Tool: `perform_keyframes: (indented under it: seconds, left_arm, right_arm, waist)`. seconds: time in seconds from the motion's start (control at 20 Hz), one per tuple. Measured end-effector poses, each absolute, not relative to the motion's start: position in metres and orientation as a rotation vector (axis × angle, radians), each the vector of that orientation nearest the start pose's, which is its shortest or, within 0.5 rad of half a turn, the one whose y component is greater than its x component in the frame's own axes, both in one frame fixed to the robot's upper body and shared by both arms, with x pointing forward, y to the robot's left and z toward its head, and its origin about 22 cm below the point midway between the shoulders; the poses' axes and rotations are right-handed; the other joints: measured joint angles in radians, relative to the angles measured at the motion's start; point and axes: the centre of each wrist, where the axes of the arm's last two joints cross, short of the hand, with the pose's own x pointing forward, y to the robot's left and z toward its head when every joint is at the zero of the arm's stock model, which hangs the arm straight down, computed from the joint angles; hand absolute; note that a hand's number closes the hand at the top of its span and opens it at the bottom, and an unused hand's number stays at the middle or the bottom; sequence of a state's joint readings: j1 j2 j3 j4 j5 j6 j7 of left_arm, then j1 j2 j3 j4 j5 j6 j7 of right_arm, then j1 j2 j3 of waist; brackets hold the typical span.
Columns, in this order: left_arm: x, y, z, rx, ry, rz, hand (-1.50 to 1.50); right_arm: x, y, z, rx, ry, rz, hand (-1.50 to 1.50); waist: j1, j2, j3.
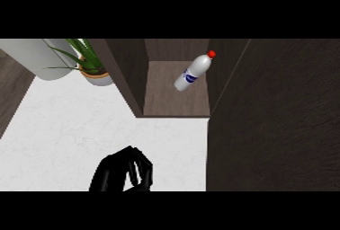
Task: Pick up the bottled water, place it into the cabinet and close the cabinet
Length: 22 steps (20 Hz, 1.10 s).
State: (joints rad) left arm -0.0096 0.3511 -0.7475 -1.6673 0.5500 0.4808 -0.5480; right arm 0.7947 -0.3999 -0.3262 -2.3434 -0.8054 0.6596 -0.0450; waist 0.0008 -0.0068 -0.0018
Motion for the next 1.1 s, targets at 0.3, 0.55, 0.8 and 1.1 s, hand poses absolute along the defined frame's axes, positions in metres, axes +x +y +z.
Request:
perform_keyframes:
  seconds: [0.3, 0.55, 0.8, 1.1]
  left_arm:
    - [0.166, 0.194, 0.006, -0.292, -1.842, 0.007, 1.5]
    - [0.161, 0.229, 0.019, -0.293, -1.861, 0.028, -1.5]
    - [0.157, 0.257, 0.035, -0.273, -1.878, 0.054, -1.5]
    - [0.151, 0.285, 0.049, -0.237, -1.888, 0.056, -1.5]
  right_arm:
    - [0.059, -0.336, 0.124, 0.588, -1.699, 0.344, 1.5]
    - [0.06, -0.329, 0.12, 0.656, -1.717, 0.355, 1.5]
    - [0.065, -0.321, 0.119, 0.727, -1.704, 0.391, 1.5]
    - [0.075, -0.307, 0.117, 0.821, -1.664, 0.445, 1.5]
  waist:
    - [-0.004, -0.004, -0.002]
    - [-0.006, -0.006, -0.003]
    - [-0.001, -0.009, -0.006]
    - [0.015, -0.012, -0.009]
